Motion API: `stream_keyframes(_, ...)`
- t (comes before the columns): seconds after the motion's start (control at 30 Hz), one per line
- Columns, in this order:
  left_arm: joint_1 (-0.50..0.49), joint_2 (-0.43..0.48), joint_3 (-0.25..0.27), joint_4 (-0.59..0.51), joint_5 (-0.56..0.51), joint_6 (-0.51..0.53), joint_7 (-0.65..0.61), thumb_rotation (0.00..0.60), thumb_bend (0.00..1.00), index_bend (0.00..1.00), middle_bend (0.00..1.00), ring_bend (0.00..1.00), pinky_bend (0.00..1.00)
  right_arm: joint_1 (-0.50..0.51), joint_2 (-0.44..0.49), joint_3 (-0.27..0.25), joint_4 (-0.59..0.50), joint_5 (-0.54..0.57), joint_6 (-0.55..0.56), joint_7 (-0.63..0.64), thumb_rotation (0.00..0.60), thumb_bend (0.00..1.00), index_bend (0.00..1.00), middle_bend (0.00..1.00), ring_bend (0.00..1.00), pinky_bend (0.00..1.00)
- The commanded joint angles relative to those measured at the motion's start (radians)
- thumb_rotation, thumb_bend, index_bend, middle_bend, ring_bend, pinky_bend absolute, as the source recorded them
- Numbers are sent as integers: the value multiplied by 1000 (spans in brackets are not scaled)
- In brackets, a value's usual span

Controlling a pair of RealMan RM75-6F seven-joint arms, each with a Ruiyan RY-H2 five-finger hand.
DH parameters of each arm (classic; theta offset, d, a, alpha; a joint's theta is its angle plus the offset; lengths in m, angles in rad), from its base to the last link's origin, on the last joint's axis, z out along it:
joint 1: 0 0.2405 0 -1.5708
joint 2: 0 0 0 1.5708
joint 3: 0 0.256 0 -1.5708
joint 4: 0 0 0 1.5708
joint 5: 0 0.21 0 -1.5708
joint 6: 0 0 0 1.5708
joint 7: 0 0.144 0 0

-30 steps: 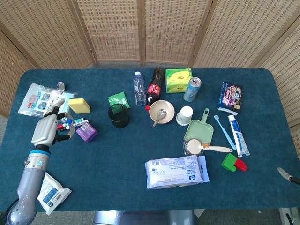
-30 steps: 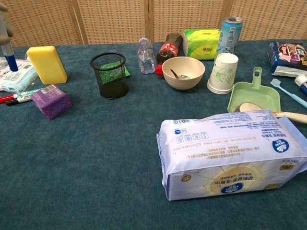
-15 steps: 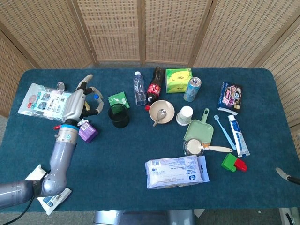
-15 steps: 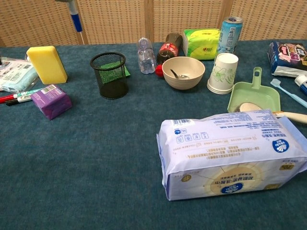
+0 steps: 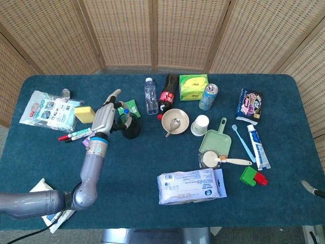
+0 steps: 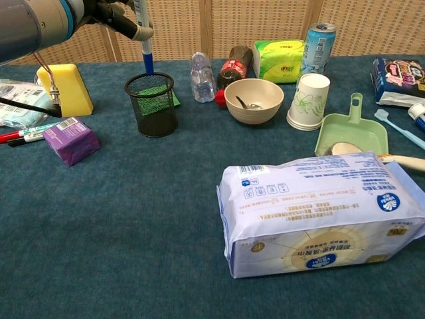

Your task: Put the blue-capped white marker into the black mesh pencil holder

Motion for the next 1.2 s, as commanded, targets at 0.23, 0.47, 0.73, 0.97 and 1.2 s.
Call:
stream_keyframes(0.23,24,-11,7,20,-11,7,-13,600,432,513,0,0,131,-3,2,-2,-7,-7,7,-3,600,0,0,0,0,0)
stream_keyframes(0.47,25,-36,21,63,-16,-20,-16,600,433,308,0,0,104,-3,1,-1,-8,-3,5,-4,600,0,0,0,0,0)
stream_keyframes(0.73,46,-26,58,56,96,-41,-46,600,431,3,0,0,96,-3,3,2,-5,1,3,5,600,0,0,0,0,0)
stream_keyframes(0.97,134,83,133,-87,354,115,-26,600,431,7,0,0,80,-6,6,2,-7,-4,9,12,600,0,0,0,0,0)
stream_keyframes(1.2,258,228,264,-107,566,246,35,600,433,83,0,0,38,-7,6,-1,-14,-15,17,1,600,0,0,0,0,0)
